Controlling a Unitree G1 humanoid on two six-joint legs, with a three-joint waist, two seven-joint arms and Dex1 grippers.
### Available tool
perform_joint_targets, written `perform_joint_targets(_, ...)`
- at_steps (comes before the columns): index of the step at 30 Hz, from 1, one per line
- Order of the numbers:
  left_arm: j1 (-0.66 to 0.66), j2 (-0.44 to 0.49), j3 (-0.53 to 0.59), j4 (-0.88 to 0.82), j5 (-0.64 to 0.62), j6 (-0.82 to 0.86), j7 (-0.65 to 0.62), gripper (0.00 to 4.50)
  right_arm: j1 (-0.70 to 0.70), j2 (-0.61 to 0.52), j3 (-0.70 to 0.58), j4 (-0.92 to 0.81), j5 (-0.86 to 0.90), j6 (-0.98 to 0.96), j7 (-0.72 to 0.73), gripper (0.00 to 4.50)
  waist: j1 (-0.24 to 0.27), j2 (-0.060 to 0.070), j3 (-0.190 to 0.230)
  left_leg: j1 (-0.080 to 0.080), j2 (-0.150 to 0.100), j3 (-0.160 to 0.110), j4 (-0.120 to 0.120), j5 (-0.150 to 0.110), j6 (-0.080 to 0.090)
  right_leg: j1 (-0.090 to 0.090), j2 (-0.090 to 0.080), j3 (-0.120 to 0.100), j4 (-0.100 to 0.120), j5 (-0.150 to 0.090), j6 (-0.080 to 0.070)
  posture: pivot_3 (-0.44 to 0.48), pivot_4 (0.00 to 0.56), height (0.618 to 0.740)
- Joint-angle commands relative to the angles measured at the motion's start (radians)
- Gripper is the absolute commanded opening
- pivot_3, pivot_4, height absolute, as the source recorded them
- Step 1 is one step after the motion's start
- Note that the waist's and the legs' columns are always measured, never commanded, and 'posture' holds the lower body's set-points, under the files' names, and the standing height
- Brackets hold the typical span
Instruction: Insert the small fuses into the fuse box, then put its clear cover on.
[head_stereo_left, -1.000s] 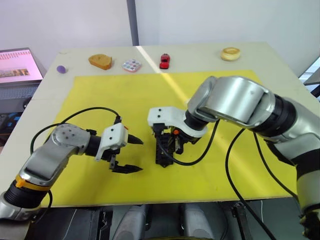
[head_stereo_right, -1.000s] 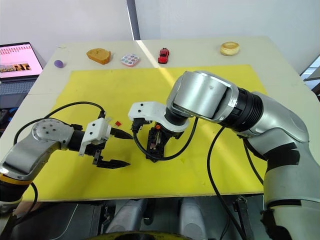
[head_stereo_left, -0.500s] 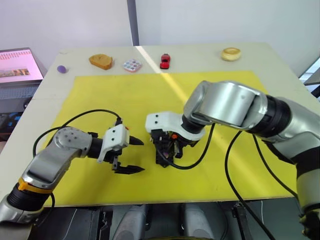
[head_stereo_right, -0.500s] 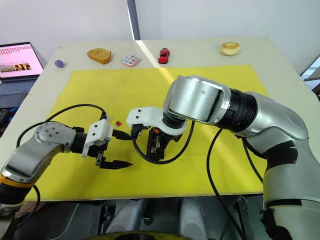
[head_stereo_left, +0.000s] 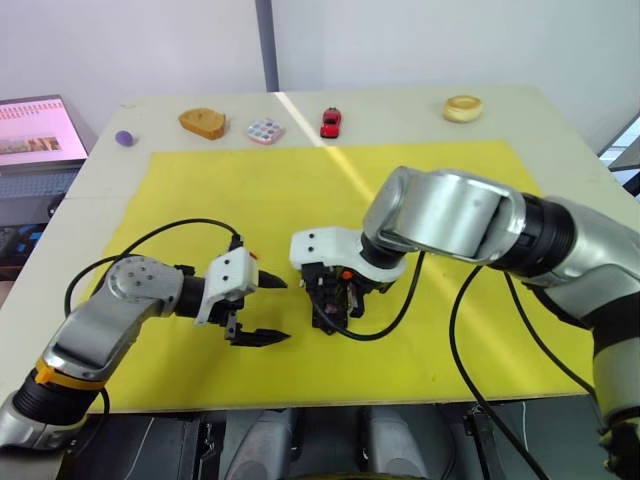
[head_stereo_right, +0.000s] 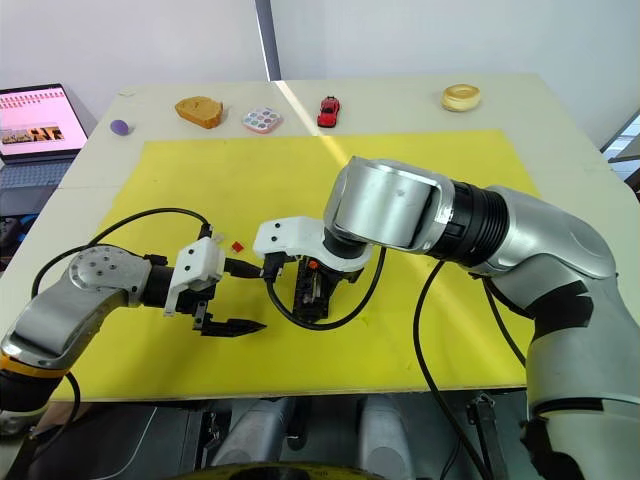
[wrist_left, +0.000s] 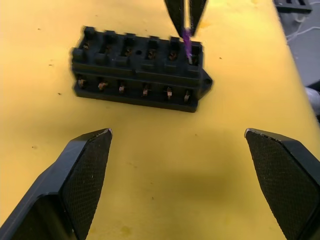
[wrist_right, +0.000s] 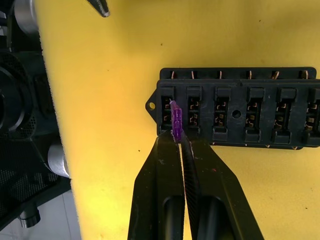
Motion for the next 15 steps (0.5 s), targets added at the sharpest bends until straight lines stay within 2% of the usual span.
perform_joint_targets(1,-0.021,0.000,0.037,-0.025,-0.016,0.005,0.012,4.46,-0.024,-0.001,0.001,-0.013,-0.006,0.009,0.000,0.00,0.000,0.000,0.000,0.000,0.000,0.000,0.000,0.000,0.000,0.000,0.000,0.000,0.000,0.000,0.000,0.000,0.150,0.740)
perform_joint_targets(15,-0.042,-0.028,0.010,-0.002,0.001,-0.007,0.031,4.46,-0.078,-0.012,0.014,-0.042,0.003,0.011,0.034,0.00,0.000,0.000,0.000,0.000,0.000,0.000,0.000,0.000,0.000,0.000,0.000,0.000,0.000,0.000,0.000,0.000,0.150,0.740)
